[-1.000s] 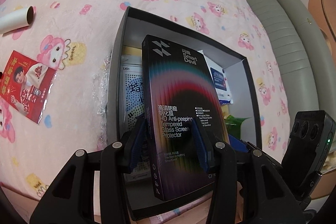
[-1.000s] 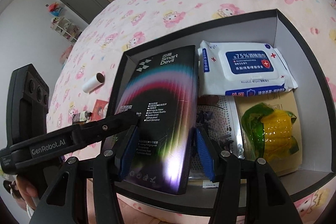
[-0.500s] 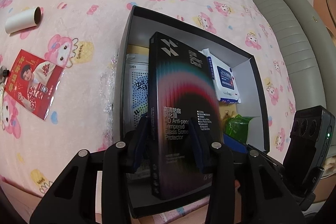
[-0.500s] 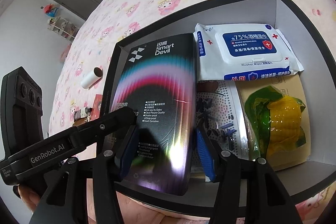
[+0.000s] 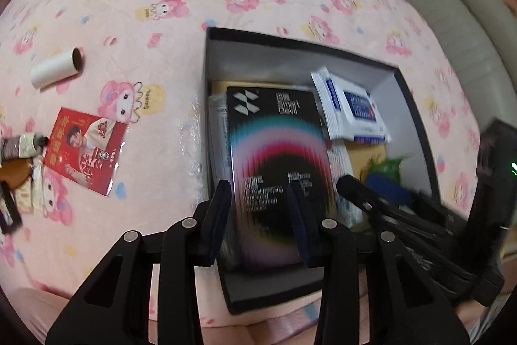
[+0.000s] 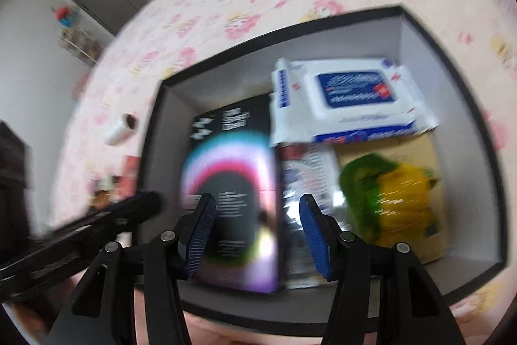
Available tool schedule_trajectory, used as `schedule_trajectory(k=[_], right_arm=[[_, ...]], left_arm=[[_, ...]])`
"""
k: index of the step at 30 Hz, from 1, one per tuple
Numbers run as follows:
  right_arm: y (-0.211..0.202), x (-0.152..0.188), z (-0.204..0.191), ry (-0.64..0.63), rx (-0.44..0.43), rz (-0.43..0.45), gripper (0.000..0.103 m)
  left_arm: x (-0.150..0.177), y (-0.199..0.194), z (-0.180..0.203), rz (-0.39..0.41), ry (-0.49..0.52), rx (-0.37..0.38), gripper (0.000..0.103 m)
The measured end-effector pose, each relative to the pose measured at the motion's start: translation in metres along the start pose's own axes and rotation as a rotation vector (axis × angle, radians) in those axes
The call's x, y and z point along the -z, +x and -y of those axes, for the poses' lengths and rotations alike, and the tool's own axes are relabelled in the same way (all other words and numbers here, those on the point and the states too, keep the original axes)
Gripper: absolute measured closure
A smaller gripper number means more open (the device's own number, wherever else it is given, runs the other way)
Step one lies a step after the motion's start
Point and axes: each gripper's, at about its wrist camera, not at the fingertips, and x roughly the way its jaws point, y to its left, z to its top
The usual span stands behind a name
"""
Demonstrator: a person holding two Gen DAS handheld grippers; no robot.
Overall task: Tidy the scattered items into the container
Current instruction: 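Lower the screen-protector box into the box beside the bead-art kit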
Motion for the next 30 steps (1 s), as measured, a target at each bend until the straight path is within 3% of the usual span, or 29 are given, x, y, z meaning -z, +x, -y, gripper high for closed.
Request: schedule_trajectory(k=[4,6,13,21,25,30], right_arm=[[0.015,0.007,-0.018,-0.145,0.147,-0.057,0.052],[0.020,0.011,-0.026,-0.203,0.176,-0.083,0.052],[0.038,0.014,-0.036,-0.216,0.004,-0.173,0.051],[0.039,0.014,-0.038,-0.194,-0.051,-0.144,0.051],[0.034,0.006,-0.022,-0.127,0.087,-0.073,0.051],[0.034,-0.002,-0.010,-0.056,0.114,-0.036,0.058]], left_arm=[[0.002,0.010,0.010,-0.079,0.062,0.029,0.067],[0.004,0.016,0.014,-0.107,0.083,0.027,0.067],[0.003,0.021,0.004,-0.095,0.031,0.023,0.069],[0.001,0.013,-0.004,-0.057,-0.001,0.038,0.071],[-0.003,0.006,-0.004,-0.017,-0.009,0.027,0.072],[-0.012,0.006,-0.005,0.018,-0.023,0.026,0.072]])
